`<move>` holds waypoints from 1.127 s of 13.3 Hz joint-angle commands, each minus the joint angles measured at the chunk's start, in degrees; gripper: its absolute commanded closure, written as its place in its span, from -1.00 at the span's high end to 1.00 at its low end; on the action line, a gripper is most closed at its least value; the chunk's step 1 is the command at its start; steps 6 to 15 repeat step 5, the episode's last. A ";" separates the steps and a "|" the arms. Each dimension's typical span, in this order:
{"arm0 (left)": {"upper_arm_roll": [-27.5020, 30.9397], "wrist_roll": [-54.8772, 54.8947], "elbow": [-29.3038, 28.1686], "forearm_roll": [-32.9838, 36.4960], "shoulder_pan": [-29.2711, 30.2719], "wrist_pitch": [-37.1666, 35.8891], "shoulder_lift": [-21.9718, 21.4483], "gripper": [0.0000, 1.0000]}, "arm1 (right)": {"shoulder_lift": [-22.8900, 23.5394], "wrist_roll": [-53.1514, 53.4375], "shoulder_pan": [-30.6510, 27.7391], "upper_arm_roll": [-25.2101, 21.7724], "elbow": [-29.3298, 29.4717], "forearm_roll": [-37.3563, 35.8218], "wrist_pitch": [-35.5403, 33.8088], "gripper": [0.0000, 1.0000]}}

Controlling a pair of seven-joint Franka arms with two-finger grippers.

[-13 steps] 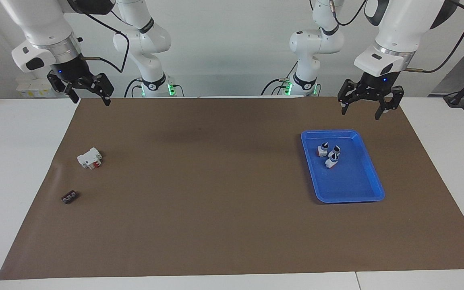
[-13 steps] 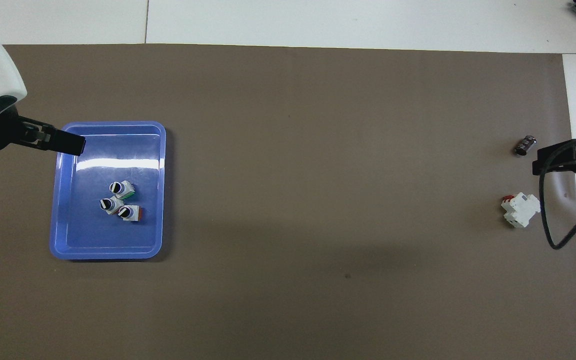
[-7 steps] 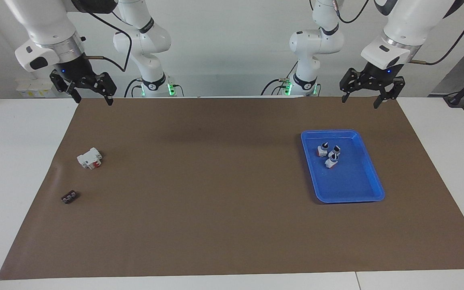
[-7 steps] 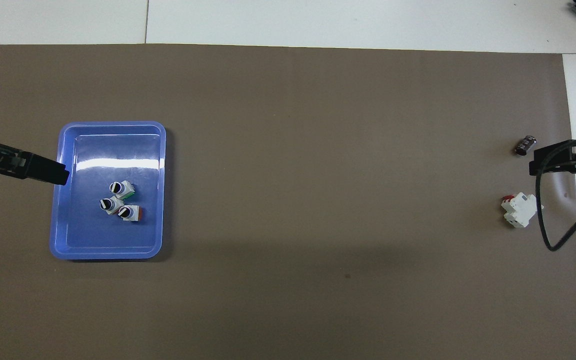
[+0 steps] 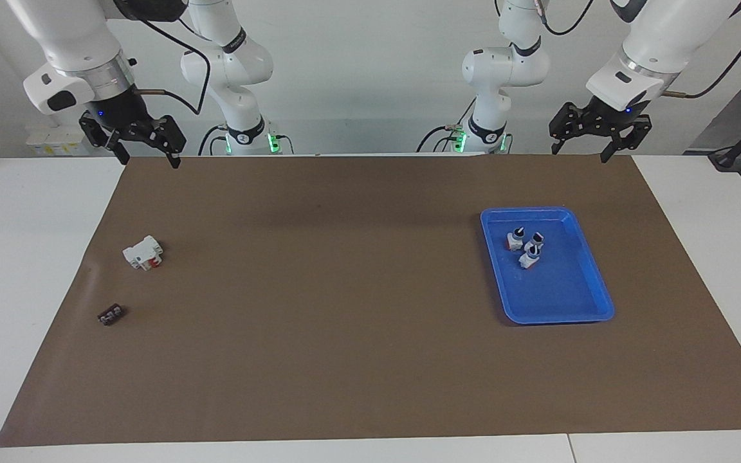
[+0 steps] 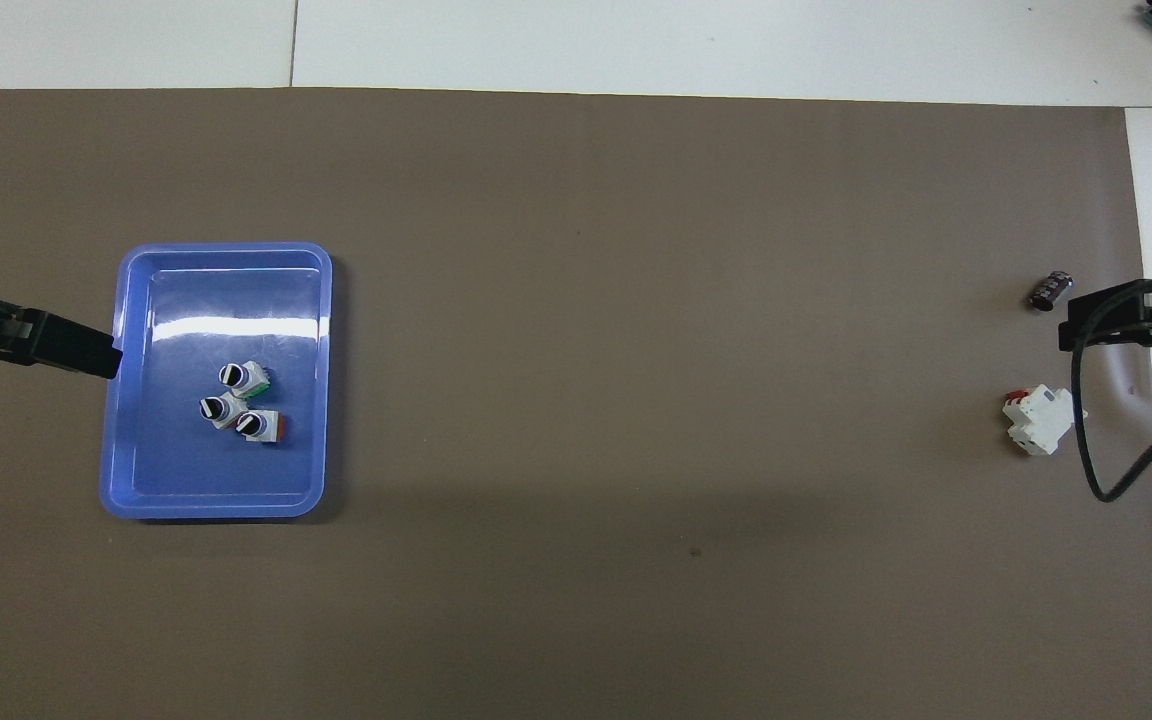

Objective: Turn and place switch with both arms

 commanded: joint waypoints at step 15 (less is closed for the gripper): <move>0.52 -0.36 0.23 2.42 -0.80 -0.32 -0.39 1.00 | -0.86 -1.24 -0.37 0.16 -0.61 0.06 -0.56 1.00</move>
